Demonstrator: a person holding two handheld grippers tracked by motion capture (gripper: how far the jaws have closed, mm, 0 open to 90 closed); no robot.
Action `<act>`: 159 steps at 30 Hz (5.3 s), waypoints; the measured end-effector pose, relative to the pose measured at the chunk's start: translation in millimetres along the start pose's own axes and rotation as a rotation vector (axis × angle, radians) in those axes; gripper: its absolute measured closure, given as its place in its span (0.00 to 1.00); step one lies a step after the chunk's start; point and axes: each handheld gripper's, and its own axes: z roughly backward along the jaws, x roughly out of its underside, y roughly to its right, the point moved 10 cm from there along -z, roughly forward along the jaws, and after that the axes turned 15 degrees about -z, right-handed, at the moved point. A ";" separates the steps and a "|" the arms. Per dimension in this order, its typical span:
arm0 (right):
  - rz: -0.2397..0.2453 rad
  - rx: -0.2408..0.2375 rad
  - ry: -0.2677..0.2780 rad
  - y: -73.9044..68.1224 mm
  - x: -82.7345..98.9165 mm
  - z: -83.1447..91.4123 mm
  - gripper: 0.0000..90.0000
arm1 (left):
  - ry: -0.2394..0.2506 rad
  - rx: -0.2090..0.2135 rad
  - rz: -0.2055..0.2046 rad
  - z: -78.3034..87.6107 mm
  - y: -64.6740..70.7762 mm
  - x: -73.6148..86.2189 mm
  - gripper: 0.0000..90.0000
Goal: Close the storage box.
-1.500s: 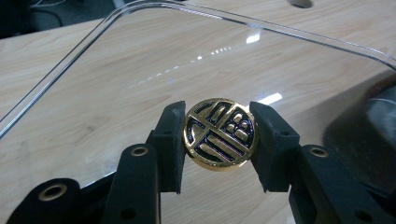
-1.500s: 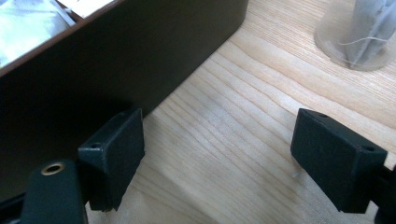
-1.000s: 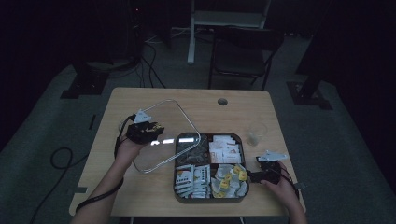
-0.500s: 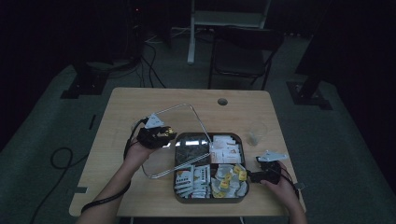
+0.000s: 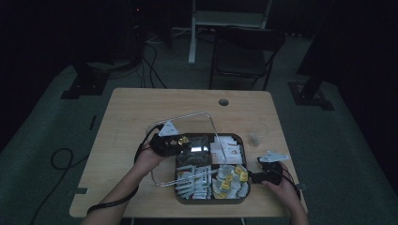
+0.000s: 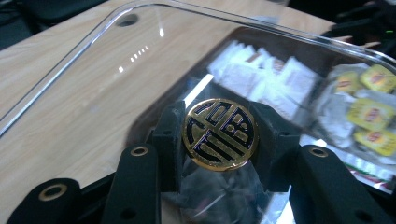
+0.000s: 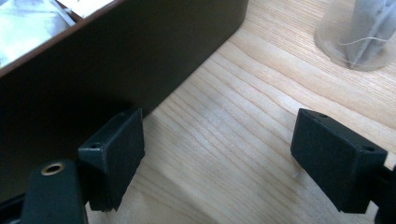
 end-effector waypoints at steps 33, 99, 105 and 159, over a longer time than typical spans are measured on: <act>-0.001 -0.001 0.000 -0.1 0.0 0.0 0.19 | 0.000 0.193 -0.157 -48.9 70.0 -30.2 0.66; -0.001 -0.001 0.000 -0.1 0.1 0.0 0.19 | 0.006 0.214 -0.042 -53.4 67.8 -14.0 0.06; -0.001 0.000 0.000 -0.1 0.1 0.0 0.19 | 0.017 0.174 -0.009 -47.6 57.5 -7.8 0.00; -0.001 0.000 -0.001 -0.1 0.1 0.0 0.19 | 0.048 -0.285 0.240 38.7 -54.6 125.1 0.00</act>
